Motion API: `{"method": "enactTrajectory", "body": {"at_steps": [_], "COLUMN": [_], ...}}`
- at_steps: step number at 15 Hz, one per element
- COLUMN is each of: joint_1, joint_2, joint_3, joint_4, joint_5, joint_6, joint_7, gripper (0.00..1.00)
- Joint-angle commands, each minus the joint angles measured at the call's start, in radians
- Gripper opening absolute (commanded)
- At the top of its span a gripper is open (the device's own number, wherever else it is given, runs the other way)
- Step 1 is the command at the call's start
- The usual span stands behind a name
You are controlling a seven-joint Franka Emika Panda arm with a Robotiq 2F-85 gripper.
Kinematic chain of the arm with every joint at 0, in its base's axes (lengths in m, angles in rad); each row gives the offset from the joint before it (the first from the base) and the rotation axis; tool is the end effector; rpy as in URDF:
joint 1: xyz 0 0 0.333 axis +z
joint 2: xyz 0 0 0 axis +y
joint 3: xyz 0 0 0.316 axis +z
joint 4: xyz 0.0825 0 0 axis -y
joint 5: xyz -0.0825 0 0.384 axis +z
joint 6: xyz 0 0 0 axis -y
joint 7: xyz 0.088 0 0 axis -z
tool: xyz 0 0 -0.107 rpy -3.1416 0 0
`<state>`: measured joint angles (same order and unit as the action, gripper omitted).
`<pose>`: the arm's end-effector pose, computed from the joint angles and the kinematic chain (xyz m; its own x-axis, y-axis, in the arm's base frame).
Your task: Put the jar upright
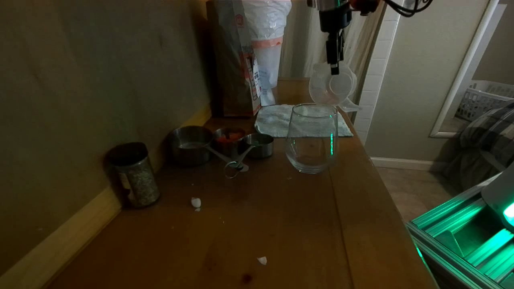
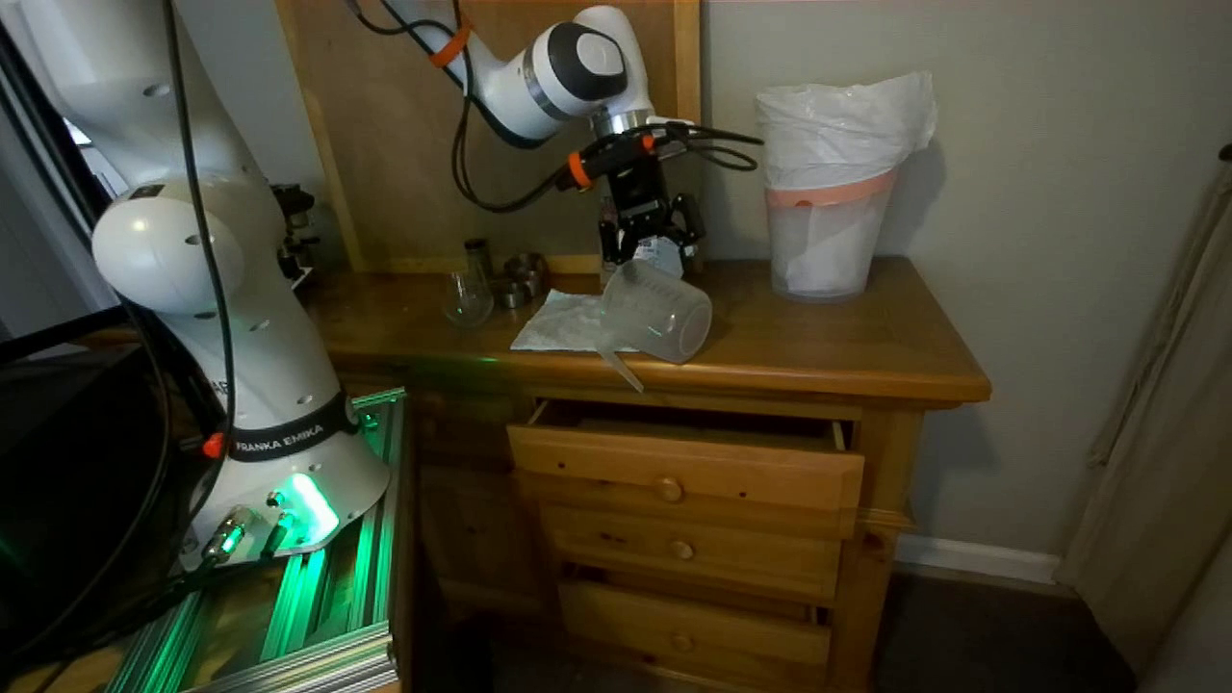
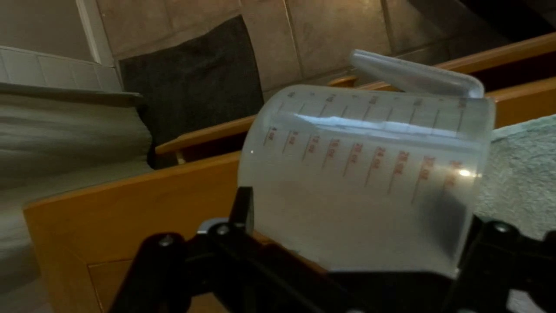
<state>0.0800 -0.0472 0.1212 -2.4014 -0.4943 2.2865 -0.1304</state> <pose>0.4728 0.0852 0.3291 0.7884 0.5915 -0.1687 0.6113 -0.7230 0.3218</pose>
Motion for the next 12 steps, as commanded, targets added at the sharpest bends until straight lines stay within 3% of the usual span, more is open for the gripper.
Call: {"method": "enactTrajectory", "body": {"at_steps": [1,10,12], "joint_1": [0.007,0.008,0.003], "joint_2": [0.036,-0.001,-0.010], "joint_3": [-0.001,-0.010,-0.018], "joint_4": [0.018,0.072,0.087], "joint_5": [-0.081,0.041,0.088], "joint_6": [-0.001,-0.029,-0.033], "joint_7": [0.071,0.019,0.003], "gripper": [0.74,0.10,0.01]}}
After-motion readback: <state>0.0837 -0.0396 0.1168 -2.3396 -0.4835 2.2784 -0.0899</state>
